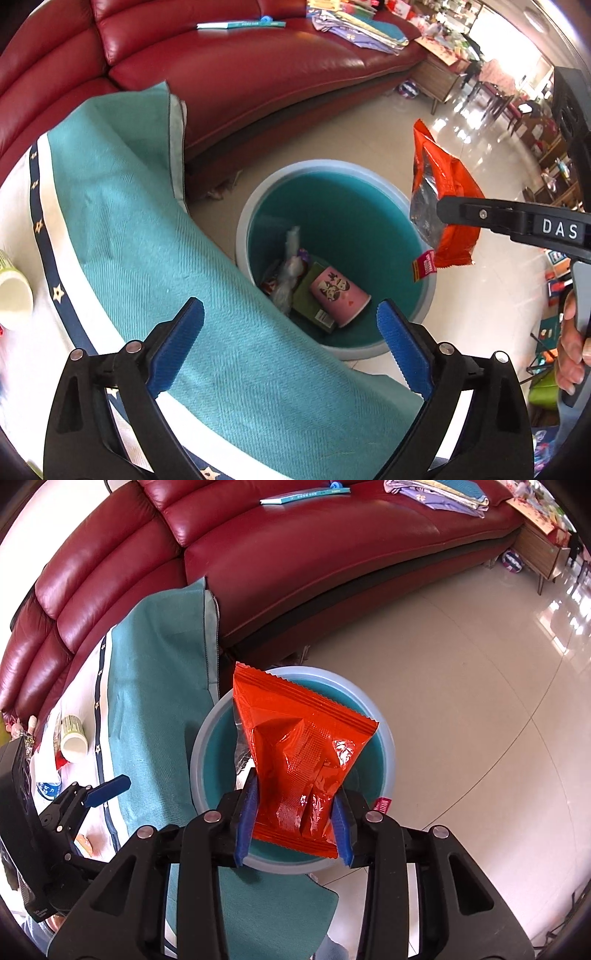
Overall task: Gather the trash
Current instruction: 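Carry the red snack bag and clear plastic bag over the bin and release both, then move both tools back over the table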
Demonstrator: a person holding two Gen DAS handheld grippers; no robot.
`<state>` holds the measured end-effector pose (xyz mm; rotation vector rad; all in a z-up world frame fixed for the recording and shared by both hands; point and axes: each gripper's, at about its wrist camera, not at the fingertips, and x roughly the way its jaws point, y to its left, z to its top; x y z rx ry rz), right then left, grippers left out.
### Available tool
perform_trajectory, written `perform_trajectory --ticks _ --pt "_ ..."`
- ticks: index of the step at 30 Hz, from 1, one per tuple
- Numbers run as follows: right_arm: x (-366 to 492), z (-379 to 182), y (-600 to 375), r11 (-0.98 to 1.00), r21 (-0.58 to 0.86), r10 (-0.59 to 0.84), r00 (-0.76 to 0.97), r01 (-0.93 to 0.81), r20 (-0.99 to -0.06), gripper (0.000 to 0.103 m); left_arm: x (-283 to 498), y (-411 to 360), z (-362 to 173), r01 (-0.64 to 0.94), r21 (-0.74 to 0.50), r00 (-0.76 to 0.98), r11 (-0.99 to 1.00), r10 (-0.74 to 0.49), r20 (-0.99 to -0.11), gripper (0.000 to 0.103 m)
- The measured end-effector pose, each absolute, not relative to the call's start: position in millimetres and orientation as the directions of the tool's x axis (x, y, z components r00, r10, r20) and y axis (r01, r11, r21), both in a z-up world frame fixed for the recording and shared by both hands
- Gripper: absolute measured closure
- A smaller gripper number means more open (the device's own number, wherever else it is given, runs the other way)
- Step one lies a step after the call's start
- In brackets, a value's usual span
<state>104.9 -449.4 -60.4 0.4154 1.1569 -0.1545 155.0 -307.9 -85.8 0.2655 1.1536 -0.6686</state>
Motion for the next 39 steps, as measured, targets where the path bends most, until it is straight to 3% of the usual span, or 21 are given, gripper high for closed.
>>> perform_trajectory --ticks 2,4,7,13,39 --pt "109 -62 -445 0.916 0.234 0.092 0.397 0.325 -0.913 0.062 155 -305 -86 0.616 -0.136 0.239 0.776 -0.348 -0.906 0.008" --pt "113 -65 -442 0.915 0.235 0.094 0.392 0.328 -0.915 0.041 154 -302 -85 0.616 -0.136 0.244 0.776 -0.352 -0.903 0.008" --pt "116 -67 -438 0.911 0.240 0.099 0.386 0.336 -0.917 0.029 154 -295 -82 0.613 -0.142 0.250 0.777 -0.362 -0.898 0.008" --pt "114 -70 -433 0.899 0.244 0.106 0.358 0.364 -0.927 0.016 151 -286 -80 0.609 -0.146 0.254 0.780 -0.365 -0.896 0.008" --pt "73 -27 -349 0.942 0.146 0.039 0.332 0.303 -0.942 0.011 100 -211 -40 0.579 -0.183 0.308 0.795 -0.421 -0.853 0.006"
